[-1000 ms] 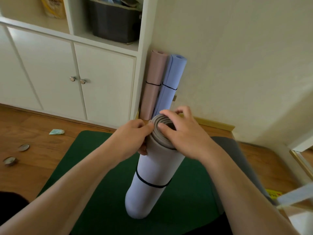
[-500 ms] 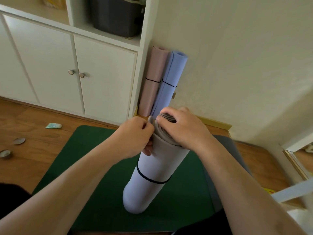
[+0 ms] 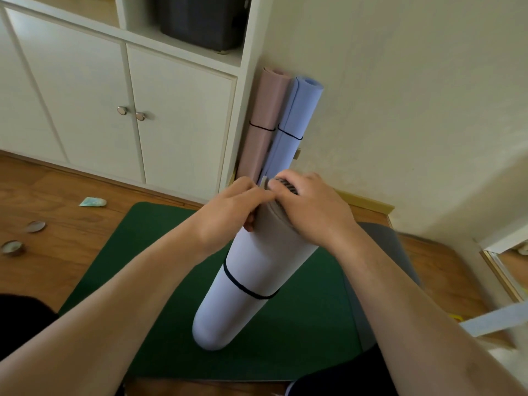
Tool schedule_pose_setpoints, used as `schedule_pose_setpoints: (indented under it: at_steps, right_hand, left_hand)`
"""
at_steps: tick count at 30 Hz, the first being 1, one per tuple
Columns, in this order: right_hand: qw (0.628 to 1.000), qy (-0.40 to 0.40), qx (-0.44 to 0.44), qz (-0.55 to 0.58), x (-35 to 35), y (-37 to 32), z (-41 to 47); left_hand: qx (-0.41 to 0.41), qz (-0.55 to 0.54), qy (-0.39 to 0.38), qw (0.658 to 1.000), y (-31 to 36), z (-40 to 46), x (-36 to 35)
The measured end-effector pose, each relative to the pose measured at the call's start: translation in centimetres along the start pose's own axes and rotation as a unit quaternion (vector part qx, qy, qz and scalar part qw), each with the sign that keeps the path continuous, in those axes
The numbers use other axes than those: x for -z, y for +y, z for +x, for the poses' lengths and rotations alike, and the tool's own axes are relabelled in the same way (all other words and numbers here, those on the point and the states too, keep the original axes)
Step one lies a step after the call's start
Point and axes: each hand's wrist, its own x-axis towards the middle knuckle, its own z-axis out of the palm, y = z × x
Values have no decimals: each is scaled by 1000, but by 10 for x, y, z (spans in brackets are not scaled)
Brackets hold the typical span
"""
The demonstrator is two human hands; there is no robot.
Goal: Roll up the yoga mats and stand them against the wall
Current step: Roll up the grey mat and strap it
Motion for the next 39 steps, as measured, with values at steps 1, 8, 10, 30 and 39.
schedule_pose_setpoints:
  at_steps: [1, 8, 10, 30, 39]
  right_hand:
    - [1000, 2, -8, 24, 2, 2, 2]
    - [971, -18, -28, 239, 5, -2, -4]
    - [964, -23, -26, 264, 1, -4, -7]
    - [990, 109, -2, 86, 69, 29, 18]
    - [981, 187, -9, 49, 103, 135, 168]
  left_hand:
    - [9, 35, -42, 998, 0, -2, 4]
    - [-86, 287, 154, 941, -23, -11, -28]
    - [-82, 265, 177, 944, -24, -7, -28]
    - [-265, 142, 69, 951, 29, 87, -33]
    - [-222, 247, -15, 943, 60, 289, -54]
